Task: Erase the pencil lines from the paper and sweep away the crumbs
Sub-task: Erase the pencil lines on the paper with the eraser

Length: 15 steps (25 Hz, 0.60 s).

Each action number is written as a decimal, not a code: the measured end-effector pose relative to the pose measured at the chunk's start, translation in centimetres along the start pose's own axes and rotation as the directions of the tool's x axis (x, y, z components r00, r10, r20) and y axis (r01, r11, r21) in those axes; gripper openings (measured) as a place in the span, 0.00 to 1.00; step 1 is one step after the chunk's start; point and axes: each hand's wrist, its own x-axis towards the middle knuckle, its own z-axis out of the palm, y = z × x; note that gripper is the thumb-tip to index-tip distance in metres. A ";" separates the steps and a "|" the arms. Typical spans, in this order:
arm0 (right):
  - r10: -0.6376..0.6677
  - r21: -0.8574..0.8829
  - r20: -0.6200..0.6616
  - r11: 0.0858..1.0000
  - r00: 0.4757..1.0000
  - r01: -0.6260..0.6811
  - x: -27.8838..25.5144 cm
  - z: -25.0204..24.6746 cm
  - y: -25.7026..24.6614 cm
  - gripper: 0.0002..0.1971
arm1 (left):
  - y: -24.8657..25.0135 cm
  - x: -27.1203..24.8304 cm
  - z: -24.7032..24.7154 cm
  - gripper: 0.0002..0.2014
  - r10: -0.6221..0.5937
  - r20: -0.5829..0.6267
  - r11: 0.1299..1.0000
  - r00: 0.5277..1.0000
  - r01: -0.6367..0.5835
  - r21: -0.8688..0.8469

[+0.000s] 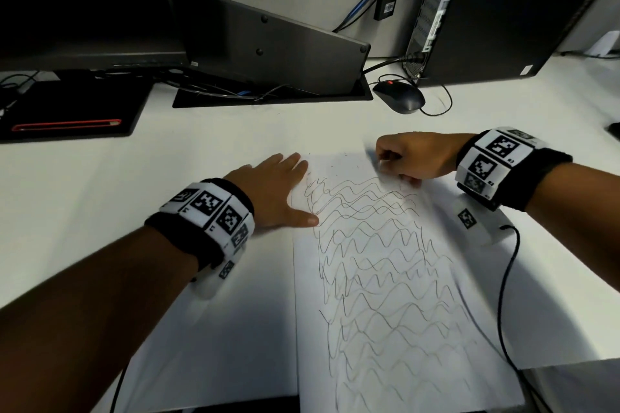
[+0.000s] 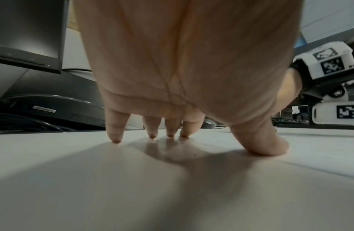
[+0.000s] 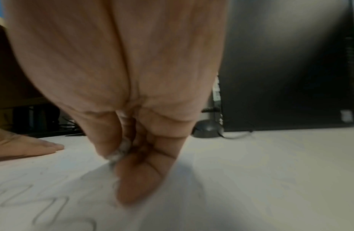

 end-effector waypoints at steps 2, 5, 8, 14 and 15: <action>-0.114 -0.112 -0.032 0.988 0.993 0.109 0.3 -0.1 -2.1 0.05 | 0.0 0.2 0.1 0.56 -0.010 0.002 1.000 1.000 0.010 -0.004; -0.269 -0.079 -0.164 0.963 0.949 0.259 2.1 1.1 -6.1 0.02 | -0.1 0.2 0.3 0.57 -0.021 0.019 1.000 1.000 0.021 -0.001; -0.304 -0.172 -0.215 0.947 0.928 0.271 4.0 2.0 -8.1 0.06 | -0.1 0.1 0.4 0.57 -0.023 0.037 1.000 0.999 0.023 -0.004; -0.435 -0.297 -0.030 0.864 0.900 0.408 3.2 3.0 -8.5 0.08 | -0.3 0.2 0.6 0.55 -0.011 0.034 0.997 0.999 0.013 -0.076; -0.415 -0.310 -0.046 0.871 0.909 0.382 3.3 2.7 -8.4 0.08 | -0.2 0.2 0.6 0.55 -0.015 0.035 0.998 0.999 0.017 -0.067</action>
